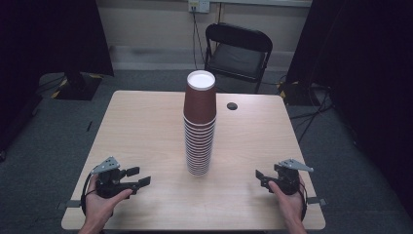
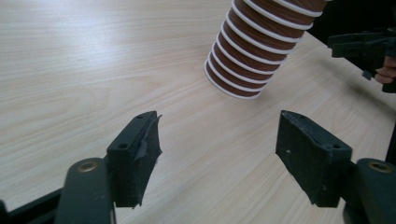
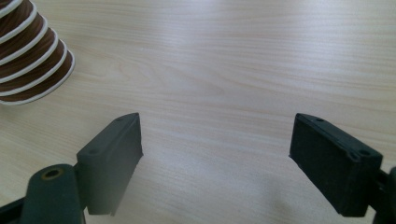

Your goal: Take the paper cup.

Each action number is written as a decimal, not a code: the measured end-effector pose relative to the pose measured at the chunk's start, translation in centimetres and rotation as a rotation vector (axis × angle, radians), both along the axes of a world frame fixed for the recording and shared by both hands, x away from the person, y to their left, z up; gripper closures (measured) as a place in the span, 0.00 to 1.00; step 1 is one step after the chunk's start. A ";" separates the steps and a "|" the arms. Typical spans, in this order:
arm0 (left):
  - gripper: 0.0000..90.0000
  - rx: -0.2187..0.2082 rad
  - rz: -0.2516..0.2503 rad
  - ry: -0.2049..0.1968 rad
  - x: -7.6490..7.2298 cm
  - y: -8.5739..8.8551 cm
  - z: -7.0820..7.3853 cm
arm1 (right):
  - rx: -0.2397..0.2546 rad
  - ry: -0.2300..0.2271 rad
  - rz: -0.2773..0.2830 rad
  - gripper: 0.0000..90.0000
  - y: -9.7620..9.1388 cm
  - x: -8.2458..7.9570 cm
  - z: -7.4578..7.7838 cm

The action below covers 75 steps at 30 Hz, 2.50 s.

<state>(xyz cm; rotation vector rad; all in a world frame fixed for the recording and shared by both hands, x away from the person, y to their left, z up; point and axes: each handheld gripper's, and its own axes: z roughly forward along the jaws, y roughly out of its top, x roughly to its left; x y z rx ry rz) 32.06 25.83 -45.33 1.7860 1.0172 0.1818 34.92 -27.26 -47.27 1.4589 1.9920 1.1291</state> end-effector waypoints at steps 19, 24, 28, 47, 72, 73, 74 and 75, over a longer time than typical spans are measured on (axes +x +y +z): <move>0.33 -0.033 -0.042 -0.056 -0.3 -1.1 1.7 | -0.008 -0.019 0.075 0.20 1.0 -0.5 0.6; 0.31 -0.028 -0.073 -0.087 -0.4 -1.9 2.9 | 0.000 -0.015 0.080 0.20 0.9 -0.6 0.6; 0.24 -0.016 -0.045 -0.090 -0.1 -2.6 3.6 | 0.007 -0.010 0.088 0.19 1.0 -0.5 0.5; 0.29 -0.066 -0.078 -0.137 1.5 -3.4 5.8 | -0.003 -0.019 0.111 0.20 1.3 -0.4 0.3; 0.31 -0.114 -0.125 -0.236 2.8 -5.0 9.9 | 0.013 -0.011 0.125 0.20 1.4 -0.3 0.3; 0.31 -0.117 -0.135 -0.243 2.9 -5.1 10.1 | 0.016 -0.009 0.129 0.20 1.4 -0.3 0.2; 0.31 -0.114 -0.138 -0.250 2.9 -5.2 10.4 | 0.015 -0.010 0.128 0.20 1.4 -0.3 0.2; 0.30 -0.115 -0.138 -0.254 2.9 -5.3 10.8 | 0.013 -0.009 0.128 0.20 1.4 -0.3 0.2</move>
